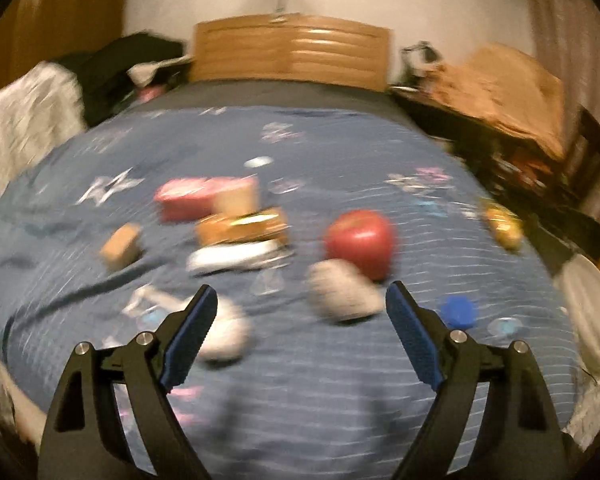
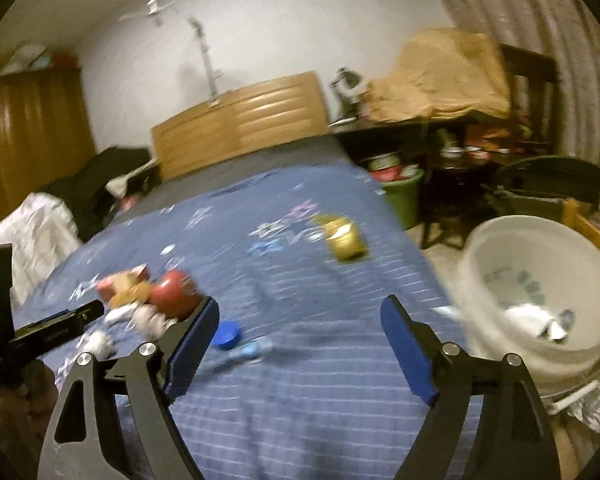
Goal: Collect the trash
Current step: 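Move both open tools back toward the trash on the bed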
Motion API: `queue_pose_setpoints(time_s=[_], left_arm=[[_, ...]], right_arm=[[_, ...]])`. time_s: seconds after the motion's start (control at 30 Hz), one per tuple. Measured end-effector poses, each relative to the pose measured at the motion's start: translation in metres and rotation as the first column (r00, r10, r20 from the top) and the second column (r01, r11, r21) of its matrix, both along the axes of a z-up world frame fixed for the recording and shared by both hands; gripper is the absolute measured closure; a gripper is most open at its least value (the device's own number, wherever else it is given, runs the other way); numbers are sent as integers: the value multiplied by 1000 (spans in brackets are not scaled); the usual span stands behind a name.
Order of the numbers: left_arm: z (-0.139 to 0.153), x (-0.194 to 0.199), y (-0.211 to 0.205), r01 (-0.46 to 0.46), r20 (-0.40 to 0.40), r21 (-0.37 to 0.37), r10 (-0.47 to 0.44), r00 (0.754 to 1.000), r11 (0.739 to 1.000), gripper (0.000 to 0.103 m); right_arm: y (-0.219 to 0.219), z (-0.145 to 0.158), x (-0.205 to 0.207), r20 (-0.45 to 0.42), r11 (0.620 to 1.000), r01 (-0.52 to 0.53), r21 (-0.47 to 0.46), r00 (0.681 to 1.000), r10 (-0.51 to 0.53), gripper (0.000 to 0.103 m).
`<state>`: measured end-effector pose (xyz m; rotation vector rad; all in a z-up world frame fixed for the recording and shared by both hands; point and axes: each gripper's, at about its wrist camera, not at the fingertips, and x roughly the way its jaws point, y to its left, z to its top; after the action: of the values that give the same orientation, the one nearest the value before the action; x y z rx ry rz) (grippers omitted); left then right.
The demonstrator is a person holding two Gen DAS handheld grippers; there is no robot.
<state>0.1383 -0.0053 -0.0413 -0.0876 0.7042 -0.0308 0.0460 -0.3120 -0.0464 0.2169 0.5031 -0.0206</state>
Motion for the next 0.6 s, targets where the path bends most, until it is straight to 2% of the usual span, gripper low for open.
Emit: queue_pose_setpoints(time_s=[0.13,0.23,0.47,0.6], left_arm=[[-21,-1,76,-145,-44,-71,142,989,987,20],[-27,1,112,-210,-50,-96,206,977,973,20],[-26,14,177,-327,8,-101,329,944,940,20],[-26,28,205,-381,44,-114,388,921,918,20]], right_arm=[[50,-6,17,-46,996,-86,-36,995,85,19],[86,-10,28,-70,988,-143,-56,988,139,19],[142,-11,54,-92,961,-261,-96,963,252,18],[183,1,76,-81,921,-363,-139,931,355,16]])
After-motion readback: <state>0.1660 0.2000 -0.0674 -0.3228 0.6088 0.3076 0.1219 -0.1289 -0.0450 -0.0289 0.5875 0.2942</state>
